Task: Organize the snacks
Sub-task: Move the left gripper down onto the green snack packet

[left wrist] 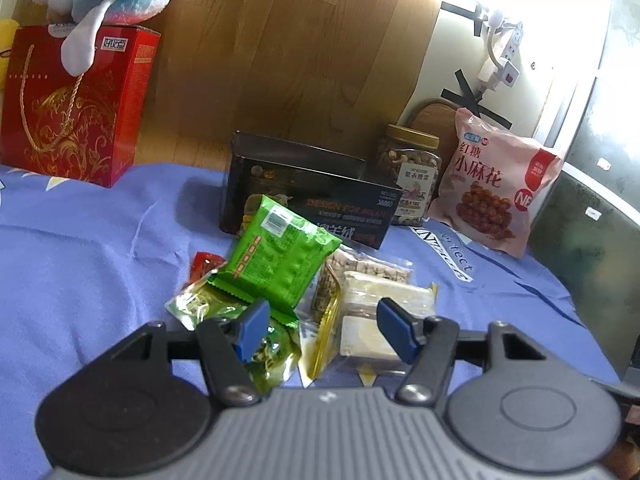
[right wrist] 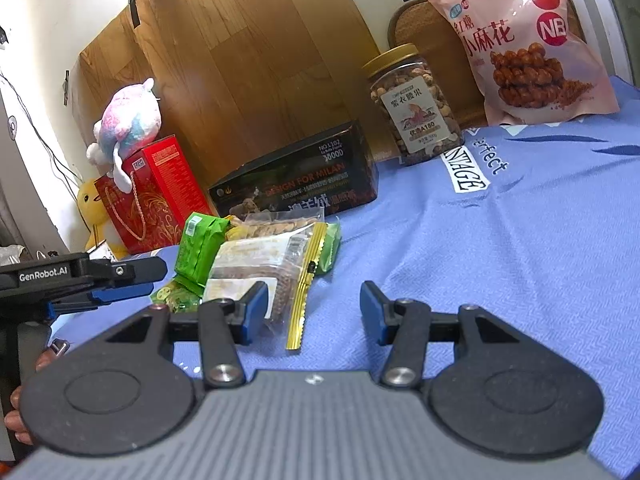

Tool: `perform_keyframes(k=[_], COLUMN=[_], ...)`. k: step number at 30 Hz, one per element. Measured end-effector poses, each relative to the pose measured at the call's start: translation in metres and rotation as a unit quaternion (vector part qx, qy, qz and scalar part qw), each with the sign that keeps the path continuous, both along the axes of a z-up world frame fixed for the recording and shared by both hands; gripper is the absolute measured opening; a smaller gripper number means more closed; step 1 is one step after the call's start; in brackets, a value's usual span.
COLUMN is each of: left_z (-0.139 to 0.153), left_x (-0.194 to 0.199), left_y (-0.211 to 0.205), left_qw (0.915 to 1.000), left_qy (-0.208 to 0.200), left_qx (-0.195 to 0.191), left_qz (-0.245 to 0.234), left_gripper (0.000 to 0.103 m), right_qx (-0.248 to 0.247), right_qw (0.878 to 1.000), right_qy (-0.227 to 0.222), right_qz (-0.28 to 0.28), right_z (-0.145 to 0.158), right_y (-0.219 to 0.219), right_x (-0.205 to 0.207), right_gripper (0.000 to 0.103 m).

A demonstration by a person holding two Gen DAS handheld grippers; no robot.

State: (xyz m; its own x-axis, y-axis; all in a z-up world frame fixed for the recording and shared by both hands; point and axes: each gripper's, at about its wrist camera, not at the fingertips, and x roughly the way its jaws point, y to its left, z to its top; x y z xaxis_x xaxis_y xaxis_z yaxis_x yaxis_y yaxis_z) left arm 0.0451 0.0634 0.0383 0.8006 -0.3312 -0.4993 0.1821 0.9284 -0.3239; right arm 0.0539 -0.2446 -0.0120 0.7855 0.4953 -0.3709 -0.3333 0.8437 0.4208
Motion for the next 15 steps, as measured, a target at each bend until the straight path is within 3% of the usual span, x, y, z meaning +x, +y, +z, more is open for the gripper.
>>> perform_keyframes(k=[15], left_z=[0.000], left_x=[-0.004], left_y=[0.011], left_qw=[0.9997], left_qy=[-0.011], left_qx=[-0.004], left_qz=[0.021], left_gripper=[0.065], right_qx=[-0.002], right_qw=[1.000], right_qy=[-0.003], right_qz=[-0.002], right_z=[0.001], right_y=[0.000], right_x=[0.000], right_gripper=[0.054])
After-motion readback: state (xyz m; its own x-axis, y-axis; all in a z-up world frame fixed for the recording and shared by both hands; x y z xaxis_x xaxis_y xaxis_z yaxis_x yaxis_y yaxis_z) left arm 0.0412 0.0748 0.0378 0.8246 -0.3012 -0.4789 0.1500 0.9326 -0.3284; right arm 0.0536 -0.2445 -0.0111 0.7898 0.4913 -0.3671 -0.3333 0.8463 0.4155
